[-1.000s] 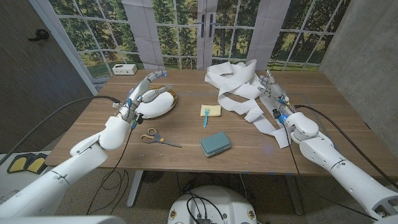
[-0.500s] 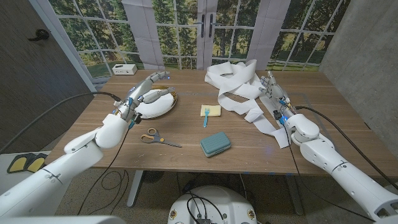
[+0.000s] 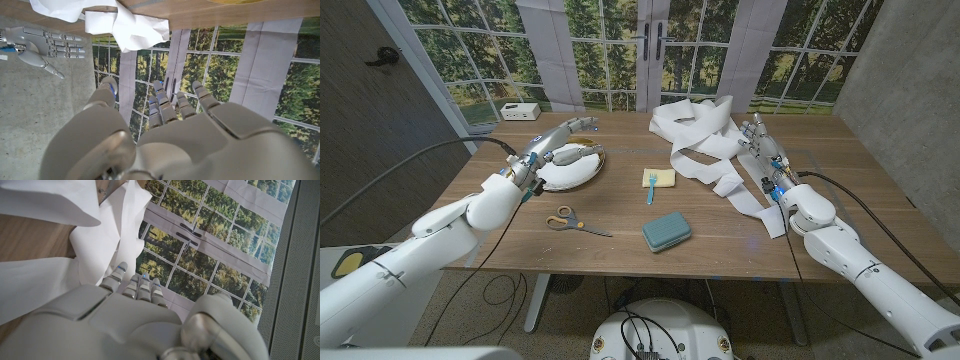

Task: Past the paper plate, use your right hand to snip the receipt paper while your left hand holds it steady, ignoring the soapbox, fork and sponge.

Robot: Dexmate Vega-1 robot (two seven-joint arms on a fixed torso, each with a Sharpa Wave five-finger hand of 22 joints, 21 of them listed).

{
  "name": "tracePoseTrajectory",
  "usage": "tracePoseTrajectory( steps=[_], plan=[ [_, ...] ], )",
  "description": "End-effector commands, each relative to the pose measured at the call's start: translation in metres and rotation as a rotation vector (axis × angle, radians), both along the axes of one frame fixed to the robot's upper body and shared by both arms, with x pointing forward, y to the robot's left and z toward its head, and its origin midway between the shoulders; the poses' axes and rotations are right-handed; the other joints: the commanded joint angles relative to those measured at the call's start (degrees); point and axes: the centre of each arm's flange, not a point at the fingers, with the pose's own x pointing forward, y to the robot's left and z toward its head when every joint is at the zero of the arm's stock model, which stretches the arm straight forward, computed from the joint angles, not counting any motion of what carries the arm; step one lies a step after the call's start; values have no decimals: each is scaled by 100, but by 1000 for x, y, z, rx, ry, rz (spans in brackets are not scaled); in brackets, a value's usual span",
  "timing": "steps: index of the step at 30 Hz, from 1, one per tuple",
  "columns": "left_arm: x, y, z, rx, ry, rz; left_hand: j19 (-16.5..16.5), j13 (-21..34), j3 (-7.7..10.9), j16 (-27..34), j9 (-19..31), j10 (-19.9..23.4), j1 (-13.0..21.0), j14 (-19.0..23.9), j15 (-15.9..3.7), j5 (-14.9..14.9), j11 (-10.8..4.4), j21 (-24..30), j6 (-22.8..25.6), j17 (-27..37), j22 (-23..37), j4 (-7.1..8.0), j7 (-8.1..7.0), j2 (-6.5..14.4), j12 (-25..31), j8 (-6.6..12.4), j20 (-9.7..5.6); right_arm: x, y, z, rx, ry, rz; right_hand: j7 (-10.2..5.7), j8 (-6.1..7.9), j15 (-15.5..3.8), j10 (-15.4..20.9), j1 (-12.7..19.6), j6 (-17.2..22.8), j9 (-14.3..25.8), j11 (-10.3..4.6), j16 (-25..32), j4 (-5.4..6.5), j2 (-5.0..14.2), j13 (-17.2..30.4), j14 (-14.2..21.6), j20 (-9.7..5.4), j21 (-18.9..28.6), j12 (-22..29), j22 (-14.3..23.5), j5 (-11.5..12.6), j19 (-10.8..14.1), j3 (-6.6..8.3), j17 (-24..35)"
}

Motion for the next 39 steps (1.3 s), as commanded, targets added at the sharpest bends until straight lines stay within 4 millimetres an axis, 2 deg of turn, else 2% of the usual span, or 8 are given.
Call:
tracePoseTrajectory(
  steps=[1,15,22,26,39],
  plan=[
    [-12,-5,7,136,-27,51,6,35,21,-3,24,-24,69,-31,-133,25,5,-20,-105,21,22,-5,-14,-13,-17,-46,5,-2,-4,0,2,0,-3,-20,15,3,46,33,6,22,-17,16,-13,-40,10,18,5,18,33,29,-17,21,-14,19],
    [-21,-2,9,227,-50,73,-1,54,4,11,16,65,96,-9,-155,17,-38,-18,-118,21,22,14,-14,-35,8,-9,-15,-5,-7,-5,16,8,-18,-17,14,1,53,33,4,22,-23,11,-9,-36,9,23,10,10,30,29,-28,13,-13,18],
    [-26,-8,5,308,-99,110,8,68,-7,26,12,147,102,27,-171,14,-48,-13,-108,22,22,27,-26,-42,35,9,-7,-7,-6,-5,13,7,-20,-23,12,0,55,37,-1,22,-17,9,-9,-30,9,26,13,9,28,29,-33,15,-10,18],
    [-28,-10,6,365,-134,148,91,89,-23,52,8,230,109,107,-204,10,-63,16,-39,21,21,42,-39,-47,62,49,-79,-5,-2,-8,17,18,-4,-21,11,-8,59,38,-3,21,-18,7,-9,-30,9,24,13,9,27,29,-37,17,-9,17],
    [-42,-16,-2,447,-185,205,105,136,-65,54,0,341,132,168,-280,7,-145,6,40,21,20,54,-89,-76,86,84,-123,-4,0,-8,28,15,-19,-27,18,-41,193,45,16,21,-41,-11,-8,-27,9,-6,-4,-5,67,29,-53,-12,-7,16]
  ],
)
